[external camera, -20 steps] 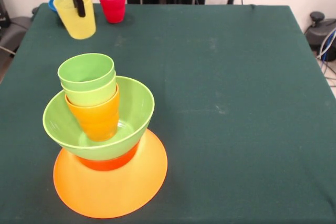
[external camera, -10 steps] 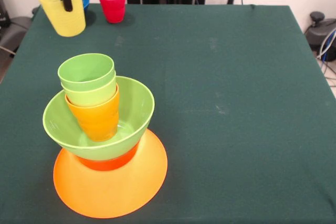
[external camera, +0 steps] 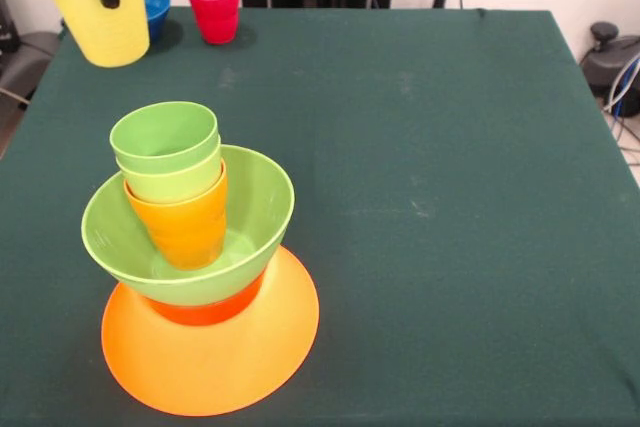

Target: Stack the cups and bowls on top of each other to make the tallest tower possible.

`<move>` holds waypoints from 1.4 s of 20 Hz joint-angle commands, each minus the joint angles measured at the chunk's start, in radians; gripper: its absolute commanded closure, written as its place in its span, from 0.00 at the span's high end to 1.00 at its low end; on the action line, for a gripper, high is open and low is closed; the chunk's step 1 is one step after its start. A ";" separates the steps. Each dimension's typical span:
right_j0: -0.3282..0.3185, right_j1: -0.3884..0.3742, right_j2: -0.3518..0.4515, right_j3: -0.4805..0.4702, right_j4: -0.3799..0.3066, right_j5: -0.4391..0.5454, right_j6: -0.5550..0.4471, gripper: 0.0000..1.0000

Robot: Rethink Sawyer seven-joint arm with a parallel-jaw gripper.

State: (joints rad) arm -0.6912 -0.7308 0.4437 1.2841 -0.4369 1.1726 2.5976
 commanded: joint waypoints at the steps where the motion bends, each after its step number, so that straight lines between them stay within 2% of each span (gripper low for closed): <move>1: 0.077 0.072 0.061 -0.177 0.010 0.155 -0.178 0.00; 16: 0.196 0.273 0.072 -0.587 -0.036 0.287 -0.180 0.00; 21: 0.229 0.313 0.064 -0.667 -0.046 0.313 -0.180 0.00; 28: 0.253 0.311 0.035 -0.687 -0.031 0.353 -0.177 0.00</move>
State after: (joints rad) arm -0.4776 -0.4538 0.4605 0.6540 -0.4292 1.3932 2.5976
